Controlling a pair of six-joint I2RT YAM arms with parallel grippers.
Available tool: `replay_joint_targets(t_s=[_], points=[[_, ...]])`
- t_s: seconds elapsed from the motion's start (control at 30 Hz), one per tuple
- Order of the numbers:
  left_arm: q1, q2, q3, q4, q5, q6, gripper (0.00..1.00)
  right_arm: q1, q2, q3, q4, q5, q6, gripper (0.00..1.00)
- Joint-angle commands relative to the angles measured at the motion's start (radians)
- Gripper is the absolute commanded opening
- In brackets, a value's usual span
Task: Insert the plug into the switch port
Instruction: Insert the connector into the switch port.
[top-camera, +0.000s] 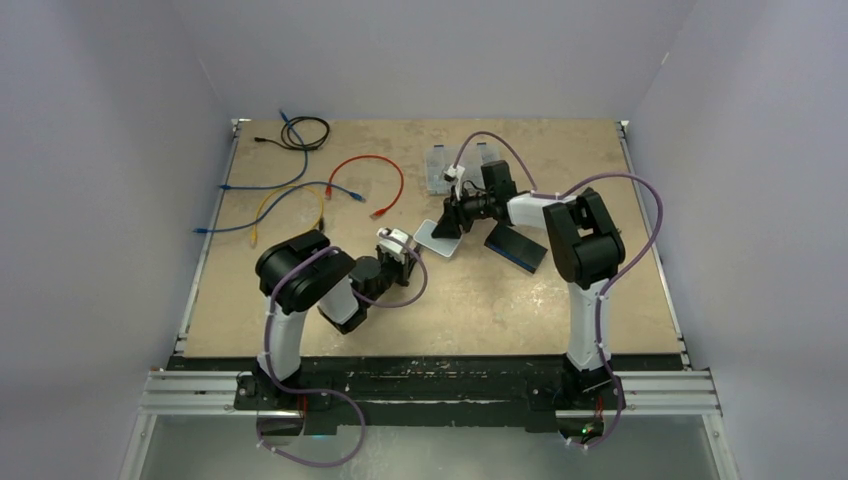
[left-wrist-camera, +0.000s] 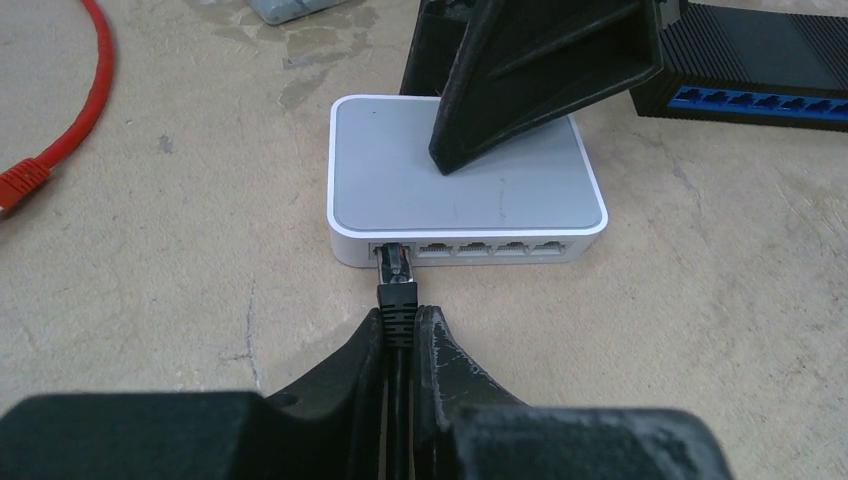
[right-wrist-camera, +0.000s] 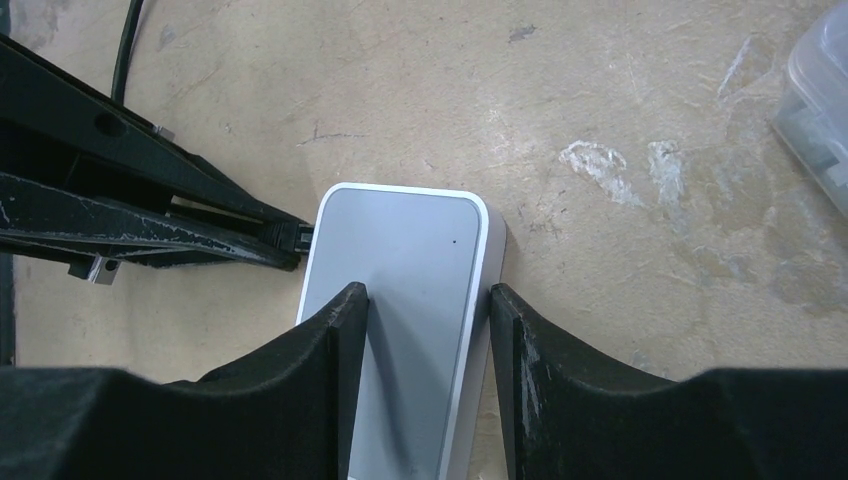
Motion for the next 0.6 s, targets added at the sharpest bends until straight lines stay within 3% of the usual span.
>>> replay_joint_targets(t_s=[0.0,0.2,0.37,0.57], points=[[0.056,-0.038,0.026,0.153,0.061,0.026,0.0,0.115,0.031,-0.011,-0.195,-0.21,-0.029,0.49],[0.086,-0.06,-0.008,0.17,0.045,0.029,0.0,0.13,0.043,0.017,-0.269,-0.263,-0.098,0.49],[0.081,-0.003,0.049,0.177,0.165,-0.031,0.0,0.137,0.062,0.048,-0.339,-0.326,-0.163,0.48],[0.074,-0.009,-0.009,0.174,0.117,-0.017,0.03,0.124,0.005,-0.026,-0.18,-0.209,-0.013,0.49]])
